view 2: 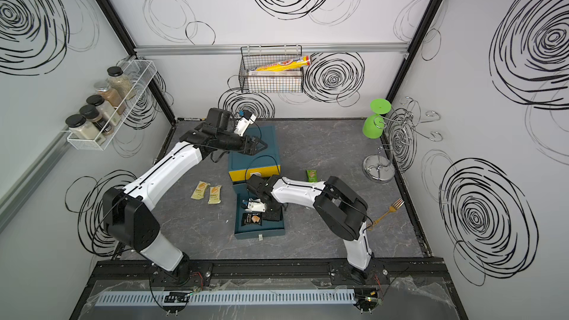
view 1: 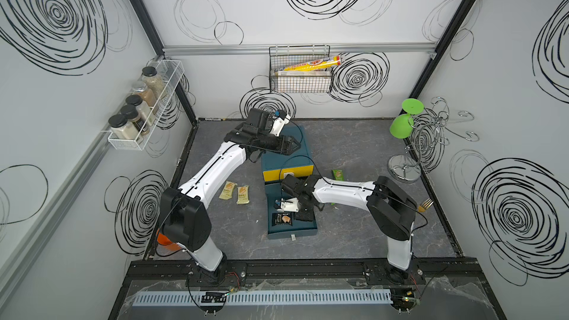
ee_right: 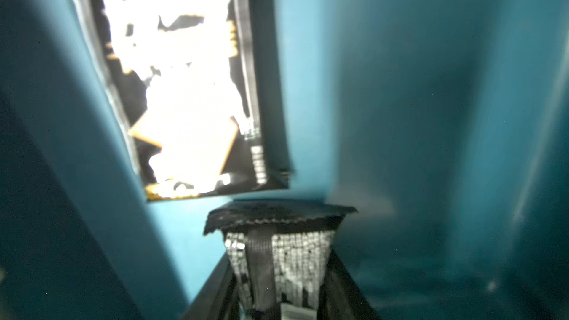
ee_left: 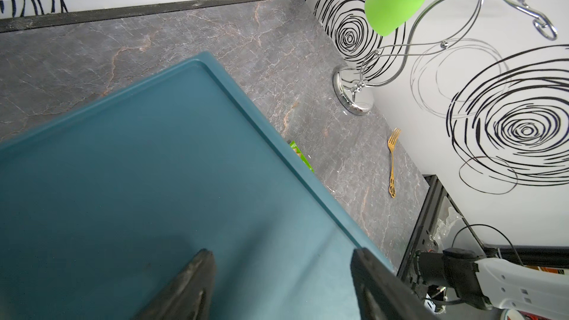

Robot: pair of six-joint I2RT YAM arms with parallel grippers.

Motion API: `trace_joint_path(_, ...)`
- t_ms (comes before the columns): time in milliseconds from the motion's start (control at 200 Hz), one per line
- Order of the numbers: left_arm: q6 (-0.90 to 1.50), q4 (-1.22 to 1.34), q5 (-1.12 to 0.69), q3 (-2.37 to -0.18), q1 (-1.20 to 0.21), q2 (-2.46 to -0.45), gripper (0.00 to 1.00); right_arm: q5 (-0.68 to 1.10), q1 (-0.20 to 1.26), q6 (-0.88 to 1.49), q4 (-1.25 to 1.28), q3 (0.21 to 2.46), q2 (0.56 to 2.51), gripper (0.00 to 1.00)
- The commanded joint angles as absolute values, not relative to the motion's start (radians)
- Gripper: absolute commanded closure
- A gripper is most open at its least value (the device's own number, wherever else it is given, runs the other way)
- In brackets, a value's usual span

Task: Take the cookies out of the drawer
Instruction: Pick up the cookie from the drawer.

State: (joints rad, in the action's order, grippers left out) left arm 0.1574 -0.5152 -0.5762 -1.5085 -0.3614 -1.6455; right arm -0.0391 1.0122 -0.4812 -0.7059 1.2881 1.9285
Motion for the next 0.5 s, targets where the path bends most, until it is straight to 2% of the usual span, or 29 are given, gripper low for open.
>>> trace_joint_path(0,0.156,-0.502,-0.588,-1.488,-0.353,-1.649,0.24,-0.1,1.008,-0.467,-0.663,1.24,1.917,0.65)
trace_joint_path(491,0.177,-0.492,-0.593,-1.509,-0.333,-1.67,0.24,0.023,1.009,-0.426,-0.643,1.178,1.61,0.68)
